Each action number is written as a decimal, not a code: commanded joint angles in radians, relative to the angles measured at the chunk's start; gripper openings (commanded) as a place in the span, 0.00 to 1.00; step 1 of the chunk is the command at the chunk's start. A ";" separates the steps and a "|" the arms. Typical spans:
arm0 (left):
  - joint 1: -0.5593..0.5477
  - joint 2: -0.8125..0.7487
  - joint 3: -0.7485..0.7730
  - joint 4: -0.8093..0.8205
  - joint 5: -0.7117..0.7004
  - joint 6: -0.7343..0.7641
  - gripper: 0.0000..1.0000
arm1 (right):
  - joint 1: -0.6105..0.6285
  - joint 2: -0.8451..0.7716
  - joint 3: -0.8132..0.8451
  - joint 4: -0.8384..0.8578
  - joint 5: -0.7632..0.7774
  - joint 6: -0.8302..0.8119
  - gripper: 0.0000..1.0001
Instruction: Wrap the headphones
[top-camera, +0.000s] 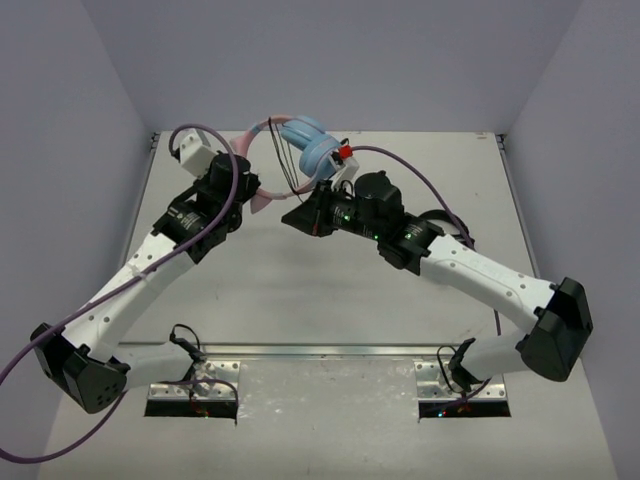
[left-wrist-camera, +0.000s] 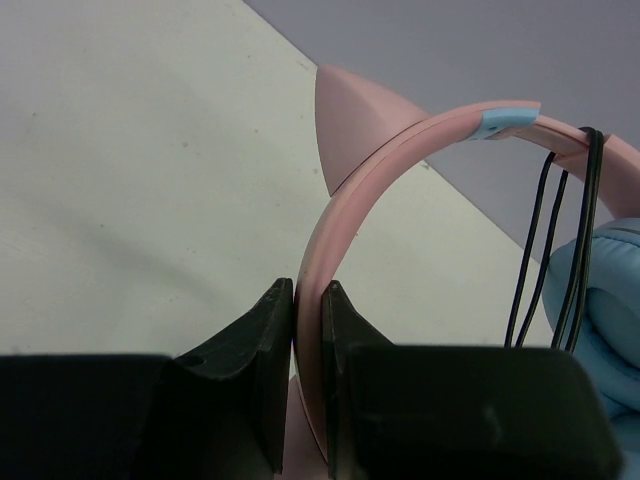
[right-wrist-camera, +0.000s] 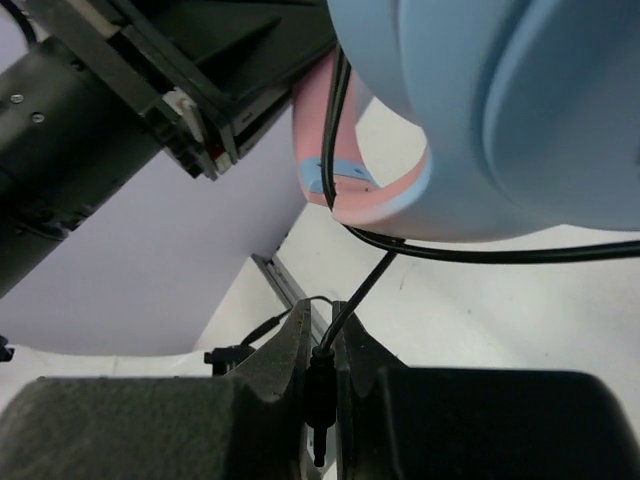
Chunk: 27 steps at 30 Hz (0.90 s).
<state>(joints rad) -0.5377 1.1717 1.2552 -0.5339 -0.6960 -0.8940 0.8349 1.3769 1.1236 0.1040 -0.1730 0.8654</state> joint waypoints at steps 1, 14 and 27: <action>-0.001 -0.018 -0.009 0.143 -0.040 0.017 0.00 | 0.009 0.008 0.042 -0.035 0.006 0.047 0.04; -0.007 -0.014 -0.146 0.140 0.087 0.069 0.00 | 0.007 0.100 0.087 -0.150 0.021 0.155 0.05; -0.024 0.003 -0.255 0.109 0.177 0.087 0.00 | 0.003 0.178 0.185 -0.285 0.081 0.322 0.08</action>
<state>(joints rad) -0.5438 1.1912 1.0180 -0.5018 -0.5789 -0.8211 0.8436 1.5539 1.2343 -0.2024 -0.1295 1.1309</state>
